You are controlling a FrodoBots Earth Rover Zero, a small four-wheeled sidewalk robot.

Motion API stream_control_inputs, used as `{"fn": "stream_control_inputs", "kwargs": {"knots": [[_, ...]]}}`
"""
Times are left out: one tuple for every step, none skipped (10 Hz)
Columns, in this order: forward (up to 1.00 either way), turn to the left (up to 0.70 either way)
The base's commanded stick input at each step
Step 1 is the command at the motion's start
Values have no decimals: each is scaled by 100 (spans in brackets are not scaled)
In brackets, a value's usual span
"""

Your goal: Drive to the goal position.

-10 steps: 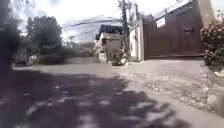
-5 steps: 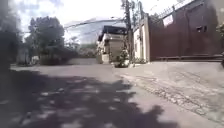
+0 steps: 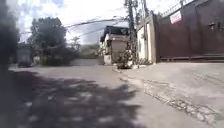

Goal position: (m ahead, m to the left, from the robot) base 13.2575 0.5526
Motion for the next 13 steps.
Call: {"fn": "stream_control_inputs", "kwargs": {"knots": [[100, 0], [100, 0], [100, 0], [100, 0], [100, 0], [100, 0], [100, 0], [100, 0], [100, 0], [100, 0], [100, 0], [100, 0], [100, 0]]}}
